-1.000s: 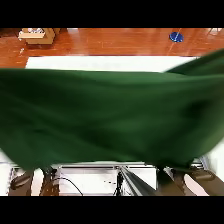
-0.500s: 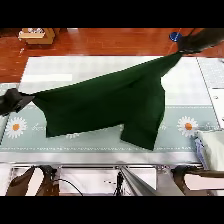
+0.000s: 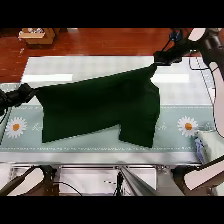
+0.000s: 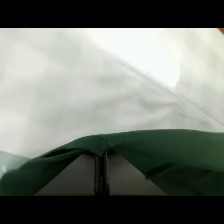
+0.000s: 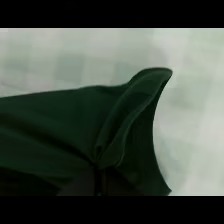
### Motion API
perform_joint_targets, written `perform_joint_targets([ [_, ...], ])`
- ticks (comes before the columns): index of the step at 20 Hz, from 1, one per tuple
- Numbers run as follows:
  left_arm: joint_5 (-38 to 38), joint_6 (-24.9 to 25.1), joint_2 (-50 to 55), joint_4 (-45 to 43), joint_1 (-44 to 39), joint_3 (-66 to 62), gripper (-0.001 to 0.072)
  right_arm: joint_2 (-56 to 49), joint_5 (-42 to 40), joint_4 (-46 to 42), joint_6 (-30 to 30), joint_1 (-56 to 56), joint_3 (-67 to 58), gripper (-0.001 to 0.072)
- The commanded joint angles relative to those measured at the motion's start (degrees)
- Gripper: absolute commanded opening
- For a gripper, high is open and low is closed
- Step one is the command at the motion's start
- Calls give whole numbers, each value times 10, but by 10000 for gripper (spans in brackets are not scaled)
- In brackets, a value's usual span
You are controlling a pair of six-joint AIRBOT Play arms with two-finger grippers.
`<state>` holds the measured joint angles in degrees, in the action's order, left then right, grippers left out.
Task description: Fold the shirts.
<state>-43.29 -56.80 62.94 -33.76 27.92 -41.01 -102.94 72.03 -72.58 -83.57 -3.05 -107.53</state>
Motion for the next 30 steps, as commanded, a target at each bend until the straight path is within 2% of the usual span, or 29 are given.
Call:
perform_joint_targets([
  [1,69,59,50,34,-1,1,24,-31,16,17,-9,0,0,27],
  [4,31,58,81,34,-1,2,25,-53,51,18,-38,-2,0,28],
  [5,22,58,87,34,-1,1,29,-59,56,19,-39,-3,0,77],
  [6,21,58,87,34,1,0,82,-59,56,30,-39,-3,0,160],
  [7,11,58,85,34,6,-7,173,-56,54,43,-37,-2,0,278],
  [8,-8,58,81,33,18,-24,263,-47,54,50,-24,1,0,332],
  [10,-74,58,74,21,66,-79,478,-12,78,42,7,12,0,365],
  [11,-126,55,71,-10,98,-115,485,11,103,17,14,22,0,439],
  [12,-181,26,70,-61,129,-148,484,32,135,-16,16,31,0,465],
  [14,-296,-96,70,-192,186,-184,485,63,198,-97,18,51,0,464],
  [15,-359,-140,70,-253,208,-179,485,71,211,-125,18,63,0,462],
  [16,-409,-153,70,-294,221,-165,486,75,209,-129,17,74,2,458],
  [18,-457,-164,52,-315,237,-104,492,75,194,-111,19,95,15,455],
  [20,-461,-164,24,-317,237,-33,598,75,174,-85,38,115,44,455],
  [21,-457,-163,14,-319,237,0,631,75,160,-65,45,127,61,455],
  [23,-449,-157,5,-318,237,54,652,75,122,-8,61,152,92,455],
  [24,-442,-156,5,-318,237,73,707,75,107,20,73,165,103,455],
  [30,-397,-156,5,-319,209,112,707,75,59,116,128,216,113,456],
])
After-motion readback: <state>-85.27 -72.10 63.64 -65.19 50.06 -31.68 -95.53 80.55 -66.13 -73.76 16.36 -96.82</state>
